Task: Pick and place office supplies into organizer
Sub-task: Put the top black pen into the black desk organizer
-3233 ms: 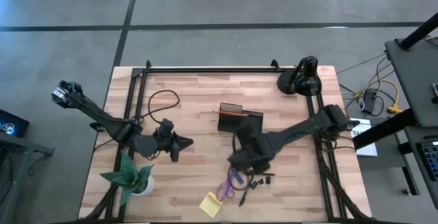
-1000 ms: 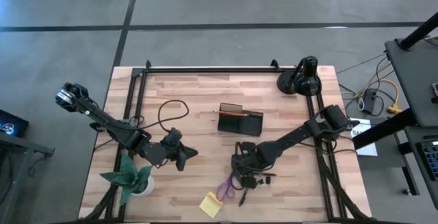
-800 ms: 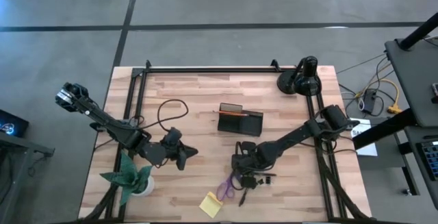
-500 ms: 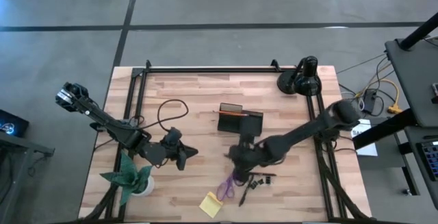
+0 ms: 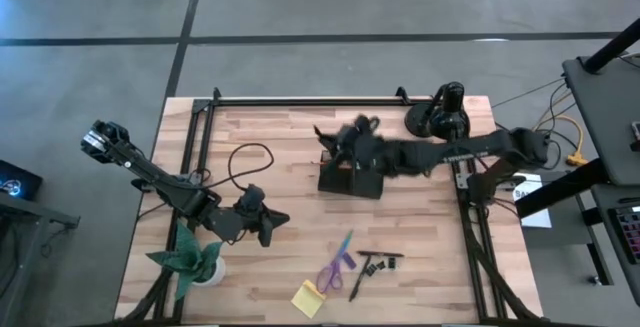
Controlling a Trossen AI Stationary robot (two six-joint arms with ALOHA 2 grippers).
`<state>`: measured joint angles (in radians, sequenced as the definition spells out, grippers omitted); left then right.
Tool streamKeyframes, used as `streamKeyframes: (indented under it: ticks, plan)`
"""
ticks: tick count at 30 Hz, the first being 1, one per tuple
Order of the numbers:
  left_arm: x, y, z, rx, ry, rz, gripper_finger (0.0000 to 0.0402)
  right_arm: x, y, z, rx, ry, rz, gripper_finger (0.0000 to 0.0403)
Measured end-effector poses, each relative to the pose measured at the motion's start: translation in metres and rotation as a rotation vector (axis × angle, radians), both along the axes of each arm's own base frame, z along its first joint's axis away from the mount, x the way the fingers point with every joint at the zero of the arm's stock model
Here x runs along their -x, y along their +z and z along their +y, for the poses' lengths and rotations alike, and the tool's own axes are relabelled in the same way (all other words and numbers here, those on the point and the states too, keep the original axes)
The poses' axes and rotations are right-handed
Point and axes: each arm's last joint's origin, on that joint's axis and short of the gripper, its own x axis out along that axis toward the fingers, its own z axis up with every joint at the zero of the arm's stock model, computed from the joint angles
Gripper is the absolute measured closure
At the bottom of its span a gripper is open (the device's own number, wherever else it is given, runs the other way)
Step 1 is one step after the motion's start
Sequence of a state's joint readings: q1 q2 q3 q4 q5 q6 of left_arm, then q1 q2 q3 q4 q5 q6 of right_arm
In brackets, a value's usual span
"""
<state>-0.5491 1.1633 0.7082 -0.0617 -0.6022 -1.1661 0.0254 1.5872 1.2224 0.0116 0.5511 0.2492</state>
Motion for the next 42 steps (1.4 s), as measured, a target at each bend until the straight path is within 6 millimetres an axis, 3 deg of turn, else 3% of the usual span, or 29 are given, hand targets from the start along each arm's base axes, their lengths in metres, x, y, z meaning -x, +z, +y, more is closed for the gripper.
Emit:
streamKeyframes:
  ticks: [4, 11, 17, 26, 33, 42]
  plan:
    - [0.0, 0.0, 0.0, -0.005, -0.003, 0.001, 0.0378, -0.013, -0.023, -0.02, 0.001, 0.033, 0.074, 0.0378]
    - [0.0, 0.0, 0.0, -0.035, -0.019, 0.007, 0.0378, -0.032, -0.061, -0.021, 0.043, 0.047, 0.178, 0.0378]
    - [0.0, 0.0, 0.0, -0.048, -0.031, 0.009, 0.0378, -0.037, -0.07, -0.026, 0.083, -0.02, 0.183, 0.0378]
    - [0.0, -0.001, 0.0, -0.054, -0.032, 0.019, 0.0378, -0.023, -0.102, -0.022, 0.031, -0.105, 0.235, 0.0378]
    - [0.001, -0.003, 0.0, -0.057, -0.044, 0.039, 0.0378, -0.011, -0.111, -0.01, 0.046, -0.198, 0.201, 0.0377]
    - [0.001, -0.003, 0.0, -0.053, -0.046, 0.039, 0.0378, -0.004, -0.123, 0.004, 0.042, -0.203, 0.212, 0.0331]
